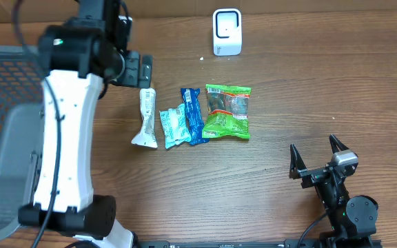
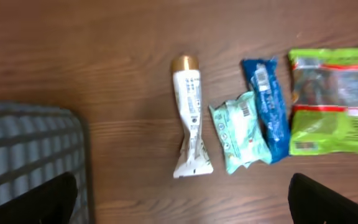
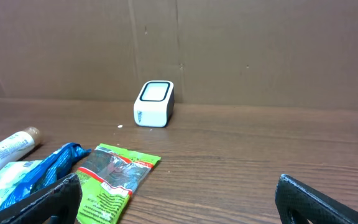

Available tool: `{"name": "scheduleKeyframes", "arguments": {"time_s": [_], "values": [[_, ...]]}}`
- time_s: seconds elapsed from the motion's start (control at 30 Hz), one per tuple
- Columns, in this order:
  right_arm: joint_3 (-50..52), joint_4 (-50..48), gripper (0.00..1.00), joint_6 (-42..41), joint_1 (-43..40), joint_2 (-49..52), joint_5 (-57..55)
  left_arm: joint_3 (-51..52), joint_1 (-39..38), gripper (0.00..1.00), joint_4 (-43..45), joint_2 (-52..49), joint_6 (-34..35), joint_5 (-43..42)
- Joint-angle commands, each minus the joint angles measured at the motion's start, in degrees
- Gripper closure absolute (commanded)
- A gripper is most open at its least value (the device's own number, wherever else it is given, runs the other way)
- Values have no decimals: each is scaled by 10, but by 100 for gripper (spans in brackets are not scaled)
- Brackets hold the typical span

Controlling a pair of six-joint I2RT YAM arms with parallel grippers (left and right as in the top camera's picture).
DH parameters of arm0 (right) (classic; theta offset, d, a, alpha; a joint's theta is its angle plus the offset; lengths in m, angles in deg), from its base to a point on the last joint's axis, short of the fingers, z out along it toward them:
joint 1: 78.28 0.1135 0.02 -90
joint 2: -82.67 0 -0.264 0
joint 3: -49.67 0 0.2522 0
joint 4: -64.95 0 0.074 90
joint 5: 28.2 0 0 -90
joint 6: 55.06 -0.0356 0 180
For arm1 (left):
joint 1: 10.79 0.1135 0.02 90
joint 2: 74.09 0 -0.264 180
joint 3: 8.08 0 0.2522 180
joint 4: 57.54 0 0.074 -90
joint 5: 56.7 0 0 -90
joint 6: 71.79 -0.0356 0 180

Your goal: Scan the item barcode

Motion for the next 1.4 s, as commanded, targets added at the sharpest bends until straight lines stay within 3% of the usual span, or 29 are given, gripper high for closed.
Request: {"name": "scheduleKeyframes", "arguments": {"time_s": [0.0,0.2,0.4,0.53,0.67,0.87,0.97,1.17,1.37], "values": [[6,-3,0,-1,3,-5,0,-85,-3,0,-30,34,26,-5],[6,-3,0,-5,3,-5,4,-93,76,0,-68,88,43,-4],[6,-5,0,-128,3,-5,52,-91,218,0,-79,121,34,-24],[-3,-9,0,-140,3,-5,149,-91,287,0,-79,118,34,-22],[-27,30,0,-140,3,-3,213,-91,311,0,-79,107,34,-22],[-93,100,0,-137,3,41,217,-91,311,0,-79,105,35,-24],[-148,117,0,-123,3,102,224,-91,311,0,-79,105,34,-24],[-329,195,0,-87,3,321,258,-91,311,0,-79,105,34,-24],[-597,391,0,-87,3,574,257,-91,311,0,-79,105,34,-24]]}}
